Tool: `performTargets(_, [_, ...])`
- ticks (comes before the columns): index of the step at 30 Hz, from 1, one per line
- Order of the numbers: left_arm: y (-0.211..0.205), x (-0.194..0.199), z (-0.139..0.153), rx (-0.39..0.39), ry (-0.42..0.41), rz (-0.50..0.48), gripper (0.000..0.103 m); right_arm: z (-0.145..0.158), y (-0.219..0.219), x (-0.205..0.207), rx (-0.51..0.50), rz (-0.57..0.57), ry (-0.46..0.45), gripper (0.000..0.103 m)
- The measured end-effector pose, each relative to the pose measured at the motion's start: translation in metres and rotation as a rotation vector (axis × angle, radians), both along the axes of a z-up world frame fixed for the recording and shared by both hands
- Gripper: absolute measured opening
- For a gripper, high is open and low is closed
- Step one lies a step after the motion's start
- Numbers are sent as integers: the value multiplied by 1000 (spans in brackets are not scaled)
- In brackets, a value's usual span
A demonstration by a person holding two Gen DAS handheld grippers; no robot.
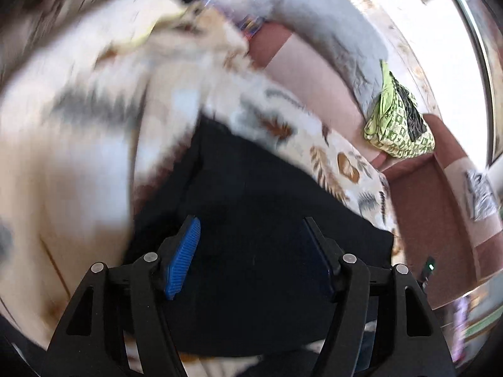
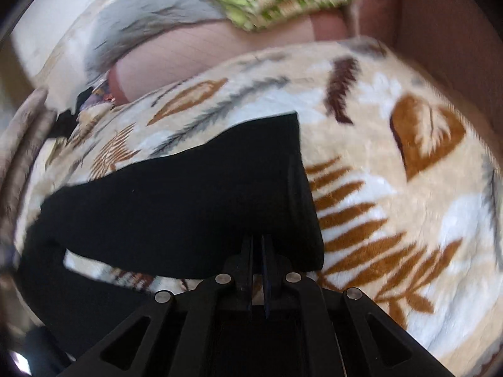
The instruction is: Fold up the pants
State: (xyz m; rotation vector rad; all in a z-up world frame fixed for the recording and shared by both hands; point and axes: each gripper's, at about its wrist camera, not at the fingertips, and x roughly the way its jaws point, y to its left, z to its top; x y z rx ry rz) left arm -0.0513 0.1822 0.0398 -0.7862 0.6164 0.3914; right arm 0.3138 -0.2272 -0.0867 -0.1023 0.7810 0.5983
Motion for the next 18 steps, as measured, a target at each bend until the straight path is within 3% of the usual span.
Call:
performTargets(1, [8, 11, 13, 53, -2, -15, 77, -4, -1, -9, -3, 19, -55, 4])
performTargets(3, [21, 34, 23, 153, 21, -76, 85, -7, -3, -14, 14, 25, -95, 4])
performTargets(5, [39, 66, 21, 261, 164, -161, 85, -9, -6, -10, 45, 27, -79, 4])
performTargets(7, [57, 90, 10, 295, 280, -229, 85, -10, -12, -6, 107, 30, -46, 4])
performTargets(11, [78, 115, -16, 365, 406, -322, 85, -14, -29, 4, 250, 37, 36, 4])
performTargets(16, [69, 122, -30, 409, 383, -513, 85, -17, -26, 5, 231, 33, 22, 4])
performTargets(18, [69, 123, -32, 410, 366, -542, 85, -17, -27, 4, 230, 34, 16, 4])
